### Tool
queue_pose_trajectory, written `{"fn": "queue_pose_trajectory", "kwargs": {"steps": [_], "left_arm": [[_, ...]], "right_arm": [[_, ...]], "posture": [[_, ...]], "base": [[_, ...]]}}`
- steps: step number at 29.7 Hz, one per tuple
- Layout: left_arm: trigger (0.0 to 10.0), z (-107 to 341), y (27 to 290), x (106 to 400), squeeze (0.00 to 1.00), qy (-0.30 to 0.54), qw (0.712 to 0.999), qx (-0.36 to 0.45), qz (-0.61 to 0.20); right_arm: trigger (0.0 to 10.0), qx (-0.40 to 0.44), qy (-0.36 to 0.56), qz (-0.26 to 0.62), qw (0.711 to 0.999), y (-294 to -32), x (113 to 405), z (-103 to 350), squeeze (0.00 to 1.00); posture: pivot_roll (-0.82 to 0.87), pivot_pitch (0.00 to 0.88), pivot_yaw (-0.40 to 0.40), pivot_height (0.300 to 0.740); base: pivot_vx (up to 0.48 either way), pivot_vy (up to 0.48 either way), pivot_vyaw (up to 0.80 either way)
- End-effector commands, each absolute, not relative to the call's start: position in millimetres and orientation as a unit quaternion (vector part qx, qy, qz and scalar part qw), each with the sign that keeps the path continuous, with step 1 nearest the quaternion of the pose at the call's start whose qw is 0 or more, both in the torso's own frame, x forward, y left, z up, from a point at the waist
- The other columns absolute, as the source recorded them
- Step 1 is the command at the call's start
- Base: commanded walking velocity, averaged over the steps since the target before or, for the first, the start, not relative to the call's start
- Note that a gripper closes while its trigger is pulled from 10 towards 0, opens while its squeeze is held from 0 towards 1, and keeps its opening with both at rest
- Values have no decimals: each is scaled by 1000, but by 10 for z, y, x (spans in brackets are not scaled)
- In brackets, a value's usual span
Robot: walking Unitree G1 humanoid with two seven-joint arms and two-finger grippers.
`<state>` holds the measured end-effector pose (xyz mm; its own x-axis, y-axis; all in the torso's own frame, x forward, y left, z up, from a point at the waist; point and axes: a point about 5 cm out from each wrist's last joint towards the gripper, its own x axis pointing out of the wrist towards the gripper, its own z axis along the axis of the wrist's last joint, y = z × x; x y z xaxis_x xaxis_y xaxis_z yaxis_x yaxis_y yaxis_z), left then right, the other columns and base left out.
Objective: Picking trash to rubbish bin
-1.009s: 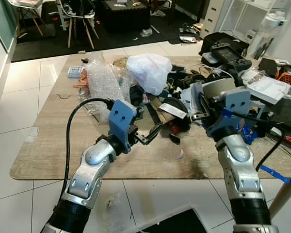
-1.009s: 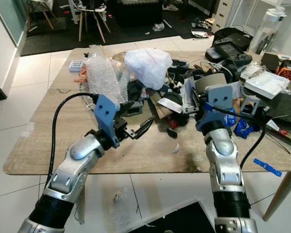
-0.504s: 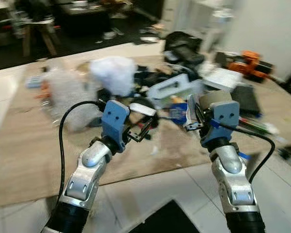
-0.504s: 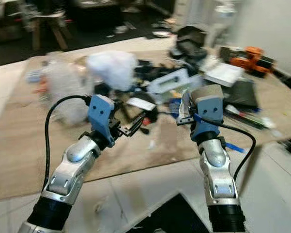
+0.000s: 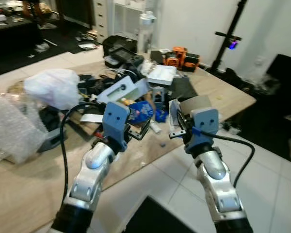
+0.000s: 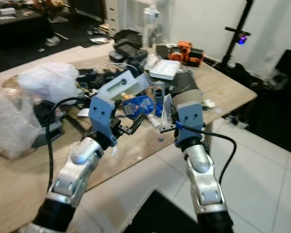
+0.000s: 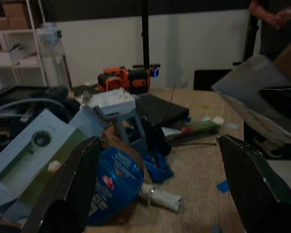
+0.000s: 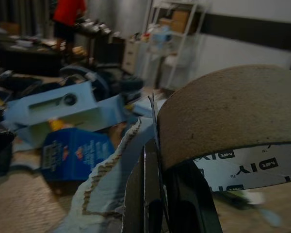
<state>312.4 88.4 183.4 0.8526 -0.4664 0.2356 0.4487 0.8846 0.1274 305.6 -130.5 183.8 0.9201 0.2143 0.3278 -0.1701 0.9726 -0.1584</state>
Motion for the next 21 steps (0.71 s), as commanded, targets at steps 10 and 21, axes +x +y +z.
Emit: {"fn": "queue_pose_trajectory", "kwargs": {"steps": [10, 21], "left_arm": [[10000, 1723, 991, 3152, 0, -110, 973, 24, -199], [10000, 1711, 961, 3175, 0, -105, 973, 31, -202]], "right_arm": [[10000, -69, -160, 94, 980, -1320, 3042, 1744, 0], [10000, -70, -162, 93, 980, -1311, 3040, 1744, 0]], "posture": [[-102, 34, -34, 740], [-105, 38, -33, 740]], "base": [[0, 0, -800], [0, 0, -800]]}}
